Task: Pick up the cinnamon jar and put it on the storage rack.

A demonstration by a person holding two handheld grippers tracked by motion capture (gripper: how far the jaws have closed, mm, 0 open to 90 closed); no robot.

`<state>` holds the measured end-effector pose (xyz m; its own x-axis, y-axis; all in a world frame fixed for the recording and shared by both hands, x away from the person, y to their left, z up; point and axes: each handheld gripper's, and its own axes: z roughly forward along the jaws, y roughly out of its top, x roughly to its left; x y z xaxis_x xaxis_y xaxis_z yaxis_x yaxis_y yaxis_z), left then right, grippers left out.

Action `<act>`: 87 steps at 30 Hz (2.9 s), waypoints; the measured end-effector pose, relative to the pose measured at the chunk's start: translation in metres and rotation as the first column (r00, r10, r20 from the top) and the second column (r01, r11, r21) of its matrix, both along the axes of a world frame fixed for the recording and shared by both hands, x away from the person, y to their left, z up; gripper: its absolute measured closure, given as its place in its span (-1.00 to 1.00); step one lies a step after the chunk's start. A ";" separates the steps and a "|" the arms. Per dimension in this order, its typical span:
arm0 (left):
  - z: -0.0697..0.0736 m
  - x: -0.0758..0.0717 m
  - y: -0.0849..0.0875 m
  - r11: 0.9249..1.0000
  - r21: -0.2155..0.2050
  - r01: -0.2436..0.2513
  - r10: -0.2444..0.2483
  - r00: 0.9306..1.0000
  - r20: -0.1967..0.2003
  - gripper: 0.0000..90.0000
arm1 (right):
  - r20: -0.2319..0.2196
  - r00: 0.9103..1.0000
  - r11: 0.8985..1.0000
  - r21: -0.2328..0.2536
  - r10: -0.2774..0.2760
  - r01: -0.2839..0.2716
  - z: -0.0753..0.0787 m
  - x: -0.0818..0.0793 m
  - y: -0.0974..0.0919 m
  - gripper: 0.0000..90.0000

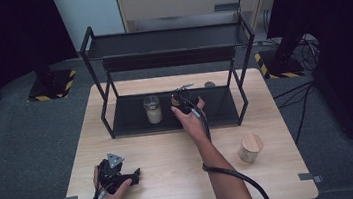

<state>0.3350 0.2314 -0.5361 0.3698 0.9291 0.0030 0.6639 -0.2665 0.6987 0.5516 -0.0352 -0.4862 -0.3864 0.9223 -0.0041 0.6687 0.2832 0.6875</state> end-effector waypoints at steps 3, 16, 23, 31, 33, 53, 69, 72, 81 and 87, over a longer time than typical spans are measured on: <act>0.000 0.000 0.000 1.000 -0.004 -0.003 0.003 1.000 0.002 -1.00 | 0.005 1.000 1.000 0.007 -0.001 0.000 -0.001 -0.001 0.000 -0.44; 0.000 0.000 0.000 1.000 -0.002 -0.002 0.002 1.000 0.001 -1.00 | 0.008 1.000 1.000 0.014 0.010 -0.010 -0.002 -0.001 -0.003 -0.47; 0.000 0.000 0.000 1.000 0.000 0.000 0.000 1.000 0.001 -1.00 | -0.004 0.999 0.999 -0.003 0.038 -0.038 -0.005 -0.007 -0.006 -0.71; 0.000 0.000 0.000 1.000 0.001 0.000 0.000 1.000 0.001 -1.00 | 0.004 0.999 0.999 0.020 0.039 -0.039 -0.001 -0.022 -0.024 -0.82; 0.000 0.000 0.000 1.000 0.000 0.000 0.000 1.000 0.001 -1.00 | 0.008 0.999 0.999 0.015 0.045 -0.045 -0.001 -0.027 -0.028 -0.82; 0.000 0.000 0.000 1.000 0.001 -0.002 0.002 1.000 0.001 -1.00 | 0.054 0.995 0.995 0.045 0.088 -0.090 0.030 -0.054 -0.043 -0.90; 0.000 0.001 -0.001 1.000 0.000 -0.005 0.005 1.000 0.001 -1.00 | 0.071 0.996 0.997 0.042 0.063 -0.066 0.052 -0.047 -0.044 -0.88; 0.000 0.001 -0.001 1.000 0.000 -0.006 0.006 1.000 0.001 -1.00 | 0.078 0.995 0.997 0.034 0.066 -0.069 0.056 -0.048 -0.043 -0.88; 0.000 0.001 -0.001 1.000 0.000 -0.006 0.006 1.000 0.001 -1.00 | 0.087 0.994 0.996 0.036 0.072 -0.075 0.068 -0.050 -0.042 -0.89; 0.000 0.001 -0.001 1.000 0.001 -0.007 0.007 1.000 0.001 -1.00 | 0.091 0.993 0.996 0.048 0.073 -0.078 0.075 -0.055 -0.047 -0.89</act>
